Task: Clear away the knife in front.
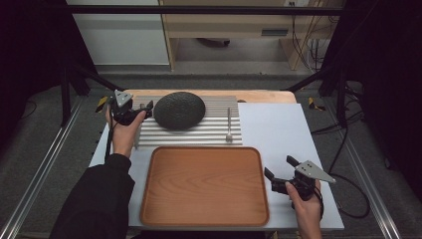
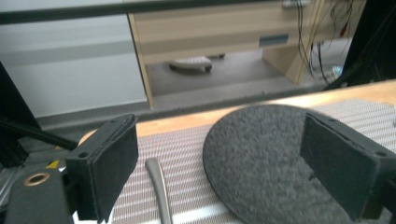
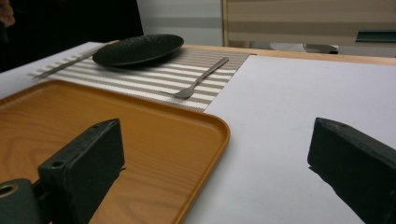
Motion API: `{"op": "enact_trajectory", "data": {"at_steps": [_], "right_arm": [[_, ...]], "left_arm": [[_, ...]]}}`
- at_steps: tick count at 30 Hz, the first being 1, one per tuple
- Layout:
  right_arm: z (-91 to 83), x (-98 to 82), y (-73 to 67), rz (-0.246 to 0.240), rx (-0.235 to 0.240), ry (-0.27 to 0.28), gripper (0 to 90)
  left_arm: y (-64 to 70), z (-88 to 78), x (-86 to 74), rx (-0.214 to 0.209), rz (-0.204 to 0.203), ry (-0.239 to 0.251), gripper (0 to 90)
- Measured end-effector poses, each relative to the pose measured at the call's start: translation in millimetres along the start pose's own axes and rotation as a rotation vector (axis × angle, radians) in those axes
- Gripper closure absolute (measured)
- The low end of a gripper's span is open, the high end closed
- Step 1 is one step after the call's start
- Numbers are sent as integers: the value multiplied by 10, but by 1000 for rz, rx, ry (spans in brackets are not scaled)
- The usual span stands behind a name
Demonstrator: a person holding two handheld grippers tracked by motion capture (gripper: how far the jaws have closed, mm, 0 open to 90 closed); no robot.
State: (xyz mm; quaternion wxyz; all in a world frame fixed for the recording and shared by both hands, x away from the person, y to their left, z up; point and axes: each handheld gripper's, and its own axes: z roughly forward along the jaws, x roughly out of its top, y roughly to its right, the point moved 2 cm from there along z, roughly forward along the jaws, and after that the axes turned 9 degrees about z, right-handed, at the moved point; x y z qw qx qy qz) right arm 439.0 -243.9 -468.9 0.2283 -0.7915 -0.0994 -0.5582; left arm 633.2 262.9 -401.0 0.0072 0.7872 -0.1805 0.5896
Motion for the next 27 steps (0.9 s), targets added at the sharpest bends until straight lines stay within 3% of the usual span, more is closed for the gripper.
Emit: {"op": "enact_trajectory", "data": {"at_steps": [2, 4, 5, 7, 11, 14, 20, 22, 27], "right_arm": [[7, -1, 5, 23, 12, 10, 40], [19, -5, 1, 16, 18, 6, 40], [35, -11, -21, -7, 10, -3, 43], [40, -12, -37, -19, 9, -6, 44], [48, -22, -48, -43, -2, -19, 48], [38, -22, -36, -43, -5, -20, 47], [28, -17, -33, -34, -8, -16, 47], [25, -13, -31, -15, 2, -9, 46], [28, -15, -30, -12, 3, -9, 45]], "left_arm": [[-18, 19, -11, 9, -3, 13, 116], [-29, 54, -37, 11, 2, 11, 117], [-37, 86, -67, 12, -4, -1, 115], [-40, 111, -93, 18, 11, -20, 116], [-54, 142, -133, 13, -1, -41, 115], [-77, 168, -195, 12, -43, -60, 117], [-139, 194, -277, 29, -50, -94, 135], [-153, 204, -293, 23, -72, -99, 145], [-174, 246, -331, 40, -61, -103, 124]]}}
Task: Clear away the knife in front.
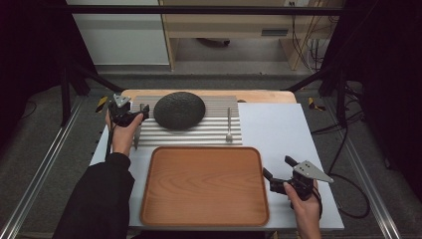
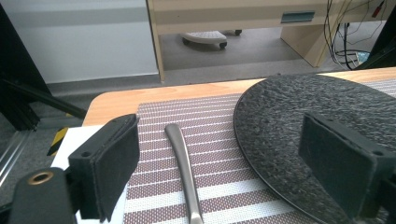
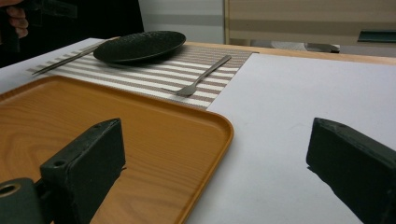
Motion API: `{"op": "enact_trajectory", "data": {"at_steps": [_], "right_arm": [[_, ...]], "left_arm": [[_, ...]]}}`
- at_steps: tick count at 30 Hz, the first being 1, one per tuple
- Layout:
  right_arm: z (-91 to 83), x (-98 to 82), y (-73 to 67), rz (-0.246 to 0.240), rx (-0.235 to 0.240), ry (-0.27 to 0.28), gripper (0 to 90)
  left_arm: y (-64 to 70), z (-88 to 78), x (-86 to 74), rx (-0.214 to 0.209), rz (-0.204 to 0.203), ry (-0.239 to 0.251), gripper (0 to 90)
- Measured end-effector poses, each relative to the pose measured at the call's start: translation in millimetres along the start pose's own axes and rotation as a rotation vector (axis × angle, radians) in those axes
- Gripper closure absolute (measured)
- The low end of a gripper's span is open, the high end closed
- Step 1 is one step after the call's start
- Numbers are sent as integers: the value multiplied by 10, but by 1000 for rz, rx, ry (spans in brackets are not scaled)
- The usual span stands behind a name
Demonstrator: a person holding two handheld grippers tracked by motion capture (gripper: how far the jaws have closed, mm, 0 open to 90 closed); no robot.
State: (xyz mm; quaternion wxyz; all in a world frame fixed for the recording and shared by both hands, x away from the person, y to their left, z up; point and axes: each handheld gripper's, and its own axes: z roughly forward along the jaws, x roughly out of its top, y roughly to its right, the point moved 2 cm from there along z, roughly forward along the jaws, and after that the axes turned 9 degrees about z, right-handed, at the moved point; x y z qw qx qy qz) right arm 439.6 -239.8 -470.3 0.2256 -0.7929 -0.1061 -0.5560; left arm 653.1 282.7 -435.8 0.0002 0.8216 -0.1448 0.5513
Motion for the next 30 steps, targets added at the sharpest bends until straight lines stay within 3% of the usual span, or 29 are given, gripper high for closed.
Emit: {"op": "enact_trajectory", "data": {"at_steps": [10, 14, 17, 30], "right_arm": [[25, -15, -32, -3, 9, -11, 46], [42, -10, -47, 0, 12, -7, 49], [55, -16, -51, -10, 14, -13, 49], [45, -13, -53, -11, 11, -13, 48]], "left_arm": [[-34, 102, -103, 6, -10, -49, 135], [-49, 100, -136, 5, -32, -54, 138], [-48, 96, -144, 10, -15, -57, 140], [-40, 102, -174, 6, -19, -79, 150]]}}
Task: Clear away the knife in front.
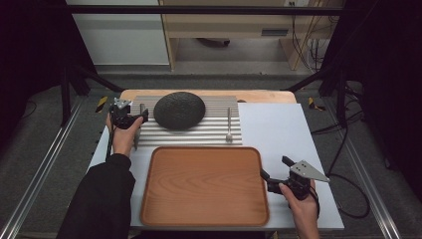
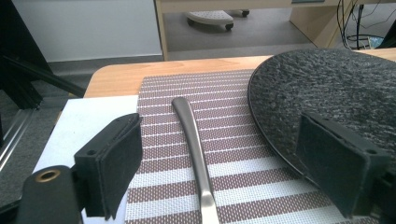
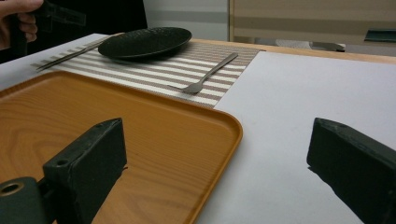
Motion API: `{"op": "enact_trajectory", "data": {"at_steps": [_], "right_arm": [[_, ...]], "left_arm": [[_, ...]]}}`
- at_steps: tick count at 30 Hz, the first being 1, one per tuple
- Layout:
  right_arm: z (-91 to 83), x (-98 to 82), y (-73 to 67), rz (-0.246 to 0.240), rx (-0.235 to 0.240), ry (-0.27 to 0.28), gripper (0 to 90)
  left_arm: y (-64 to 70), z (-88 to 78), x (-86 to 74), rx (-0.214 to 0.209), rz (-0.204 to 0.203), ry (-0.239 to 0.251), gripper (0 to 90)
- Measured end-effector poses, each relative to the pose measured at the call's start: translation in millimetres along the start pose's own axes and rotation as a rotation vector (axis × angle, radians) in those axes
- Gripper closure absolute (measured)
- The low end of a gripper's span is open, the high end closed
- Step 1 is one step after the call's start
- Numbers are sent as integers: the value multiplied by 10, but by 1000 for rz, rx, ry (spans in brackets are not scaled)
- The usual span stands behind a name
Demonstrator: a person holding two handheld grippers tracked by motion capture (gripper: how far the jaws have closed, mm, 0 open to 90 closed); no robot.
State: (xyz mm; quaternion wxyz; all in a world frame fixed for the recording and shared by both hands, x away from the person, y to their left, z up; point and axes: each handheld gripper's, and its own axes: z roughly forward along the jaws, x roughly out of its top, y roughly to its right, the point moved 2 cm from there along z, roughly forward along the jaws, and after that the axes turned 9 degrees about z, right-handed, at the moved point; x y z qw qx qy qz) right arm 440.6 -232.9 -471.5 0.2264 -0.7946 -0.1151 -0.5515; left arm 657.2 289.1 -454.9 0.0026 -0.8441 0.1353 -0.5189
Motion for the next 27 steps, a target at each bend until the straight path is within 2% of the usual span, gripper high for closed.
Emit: {"op": "enact_trajectory", "data": {"at_steps": [17, 27], "right_arm": [[2, 0, 3, 1, 5, -2, 50], [1, -3, -5, 3, 17, -7, 55]], "left_arm": [[-28, 64, -142, 5, -12, -73, 255], [-11, 95, -202, -2, -16, -98, 264]]}}
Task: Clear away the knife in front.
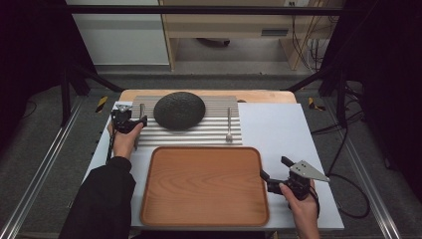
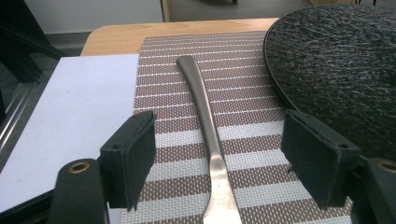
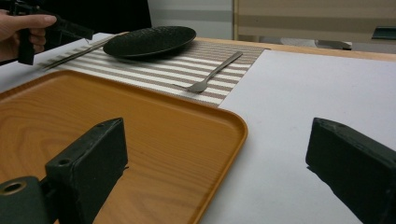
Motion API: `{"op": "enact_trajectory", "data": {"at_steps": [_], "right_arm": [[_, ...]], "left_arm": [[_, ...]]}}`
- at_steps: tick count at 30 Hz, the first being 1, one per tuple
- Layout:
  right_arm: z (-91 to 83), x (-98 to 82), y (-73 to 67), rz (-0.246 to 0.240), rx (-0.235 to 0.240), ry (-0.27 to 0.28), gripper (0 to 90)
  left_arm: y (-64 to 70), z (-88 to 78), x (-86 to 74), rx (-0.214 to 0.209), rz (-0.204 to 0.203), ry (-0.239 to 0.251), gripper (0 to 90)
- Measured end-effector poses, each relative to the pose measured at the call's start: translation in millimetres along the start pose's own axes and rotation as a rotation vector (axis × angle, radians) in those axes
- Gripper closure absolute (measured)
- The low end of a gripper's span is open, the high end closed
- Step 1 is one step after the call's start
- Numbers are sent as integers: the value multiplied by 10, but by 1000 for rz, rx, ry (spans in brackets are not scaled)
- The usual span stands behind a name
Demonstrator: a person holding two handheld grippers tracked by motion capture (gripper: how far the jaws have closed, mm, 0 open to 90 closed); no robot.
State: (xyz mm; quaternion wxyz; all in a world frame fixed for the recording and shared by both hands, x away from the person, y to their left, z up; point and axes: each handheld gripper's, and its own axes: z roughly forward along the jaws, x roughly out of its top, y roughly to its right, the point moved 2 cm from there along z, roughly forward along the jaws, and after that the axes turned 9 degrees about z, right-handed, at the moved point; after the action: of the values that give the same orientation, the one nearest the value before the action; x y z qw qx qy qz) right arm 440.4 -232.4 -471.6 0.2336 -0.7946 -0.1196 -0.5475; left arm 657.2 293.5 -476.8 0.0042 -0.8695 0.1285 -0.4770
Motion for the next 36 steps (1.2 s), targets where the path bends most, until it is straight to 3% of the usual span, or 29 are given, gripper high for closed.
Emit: {"op": "enact_trajectory", "data": {"at_steps": [12, 36], "right_arm": [[-20, 1, 10, -1, -1, 3, 55], [-28, 10, 3, 9, 1, 14, 57]], "left_arm": [[56, 47, -32, 2, 14, -10, 266], [28, 111, -55, 28, 17, -64, 293]]}}
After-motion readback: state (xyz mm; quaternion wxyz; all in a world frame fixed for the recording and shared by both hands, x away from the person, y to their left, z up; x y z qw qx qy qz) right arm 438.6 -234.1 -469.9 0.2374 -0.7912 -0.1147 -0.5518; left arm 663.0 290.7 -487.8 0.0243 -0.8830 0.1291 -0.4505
